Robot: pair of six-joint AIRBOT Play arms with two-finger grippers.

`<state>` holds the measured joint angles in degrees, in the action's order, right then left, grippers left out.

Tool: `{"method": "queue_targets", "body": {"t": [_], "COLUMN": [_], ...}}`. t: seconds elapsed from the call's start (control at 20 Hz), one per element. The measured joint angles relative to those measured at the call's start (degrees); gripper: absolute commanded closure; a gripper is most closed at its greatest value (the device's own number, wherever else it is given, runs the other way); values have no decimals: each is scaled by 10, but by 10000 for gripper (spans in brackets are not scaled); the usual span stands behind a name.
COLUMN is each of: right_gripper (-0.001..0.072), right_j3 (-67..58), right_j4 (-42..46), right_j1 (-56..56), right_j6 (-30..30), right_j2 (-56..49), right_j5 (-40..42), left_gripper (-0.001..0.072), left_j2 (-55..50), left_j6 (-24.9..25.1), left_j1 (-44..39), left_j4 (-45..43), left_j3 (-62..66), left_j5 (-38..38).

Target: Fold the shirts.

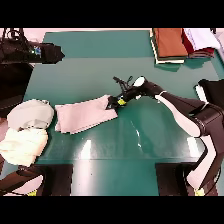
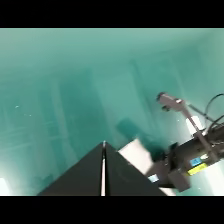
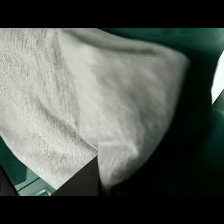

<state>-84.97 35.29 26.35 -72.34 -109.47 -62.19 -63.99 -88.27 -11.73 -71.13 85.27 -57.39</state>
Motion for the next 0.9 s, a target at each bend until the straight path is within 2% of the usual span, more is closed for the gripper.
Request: {"method": "queue_targets", "body": {"t": [0.2, 0.4, 0.65, 0.9], "right_gripper": [698, 698, 698, 698], "right_j3": [-24, -30, -31, -32], "right_j4": [-3, 87, 201, 243], "right_j1": [-16, -101, -288, -513], "right_j6": [7, -23, -43, -45], "right_j2": [25, 101, 197, 238], "right_j5": [17, 9, -19, -14], "left_gripper": [686, 686, 686, 686], "left_j2": [0, -5, -20, -28], "left_j6": [1, 2, 0, -13], "left_j1": [-19, -71, -144, -185], "left_j4": [12, 17, 20, 24], "left_j3": [0, 0, 0, 0], "left_j5": [-1, 5, 20, 57]}}
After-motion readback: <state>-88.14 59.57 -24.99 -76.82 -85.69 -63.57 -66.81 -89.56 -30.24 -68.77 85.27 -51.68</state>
